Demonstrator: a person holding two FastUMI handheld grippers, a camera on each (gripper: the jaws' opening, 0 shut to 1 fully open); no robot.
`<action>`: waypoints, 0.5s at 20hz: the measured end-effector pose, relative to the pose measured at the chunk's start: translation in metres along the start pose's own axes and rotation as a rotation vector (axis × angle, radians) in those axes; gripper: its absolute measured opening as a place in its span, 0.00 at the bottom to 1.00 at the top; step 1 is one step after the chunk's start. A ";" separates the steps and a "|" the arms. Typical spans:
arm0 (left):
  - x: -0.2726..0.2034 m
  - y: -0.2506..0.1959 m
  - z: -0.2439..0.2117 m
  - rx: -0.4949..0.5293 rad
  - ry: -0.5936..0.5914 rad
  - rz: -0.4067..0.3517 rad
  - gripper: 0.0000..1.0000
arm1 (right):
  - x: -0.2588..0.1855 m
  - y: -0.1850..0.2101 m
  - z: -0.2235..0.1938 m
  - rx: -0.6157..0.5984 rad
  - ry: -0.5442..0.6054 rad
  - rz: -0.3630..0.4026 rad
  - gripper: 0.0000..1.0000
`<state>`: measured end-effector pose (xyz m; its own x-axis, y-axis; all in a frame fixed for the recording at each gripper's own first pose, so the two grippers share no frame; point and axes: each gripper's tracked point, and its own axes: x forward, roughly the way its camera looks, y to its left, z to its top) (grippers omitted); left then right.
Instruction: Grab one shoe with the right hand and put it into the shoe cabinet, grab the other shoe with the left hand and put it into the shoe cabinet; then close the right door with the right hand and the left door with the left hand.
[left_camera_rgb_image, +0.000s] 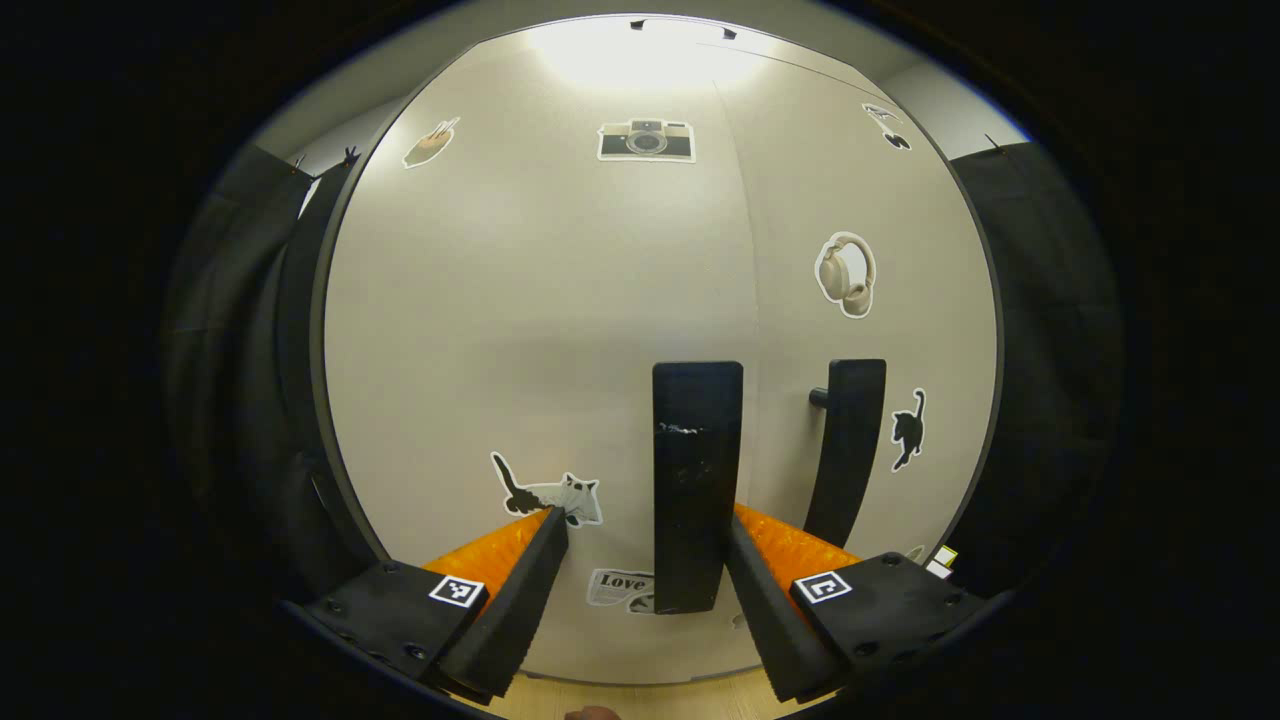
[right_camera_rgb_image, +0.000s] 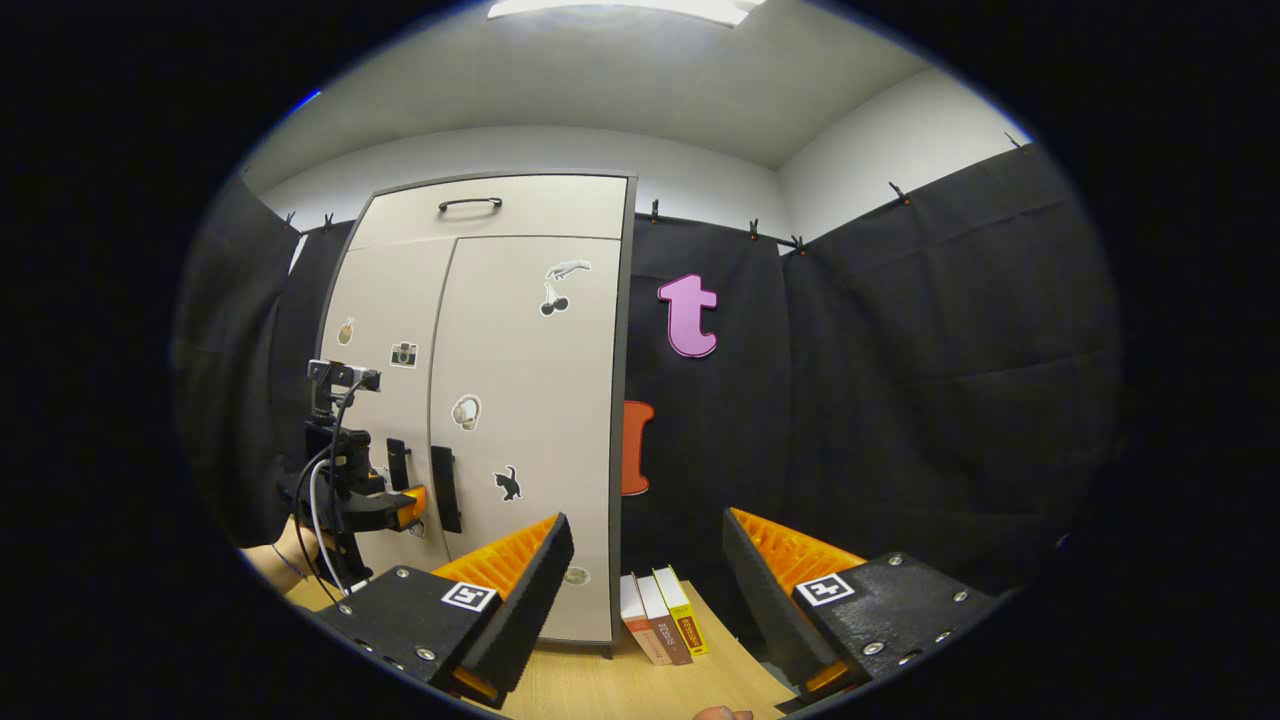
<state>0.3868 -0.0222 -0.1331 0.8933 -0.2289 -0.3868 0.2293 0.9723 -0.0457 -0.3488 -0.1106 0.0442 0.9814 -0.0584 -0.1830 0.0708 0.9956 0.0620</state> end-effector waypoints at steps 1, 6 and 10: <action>-0.006 0.000 0.005 -0.021 -0.008 -0.012 0.97 | 0.003 0.000 0.000 0.003 -0.001 0.003 0.93; -0.068 0.029 0.047 -0.047 -0.090 -0.034 0.99 | 0.017 0.003 0.006 0.008 -0.012 0.024 0.97; -0.138 0.088 0.085 -0.045 -0.146 0.023 0.99 | 0.025 0.016 0.019 0.021 -0.037 0.057 0.95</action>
<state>0.3168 0.0908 -0.0050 0.9456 -0.2081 -0.2500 0.1939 0.9777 -0.0805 -0.3197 -0.0981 0.0592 0.9898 -0.0046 -0.1421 0.0179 0.9956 0.0921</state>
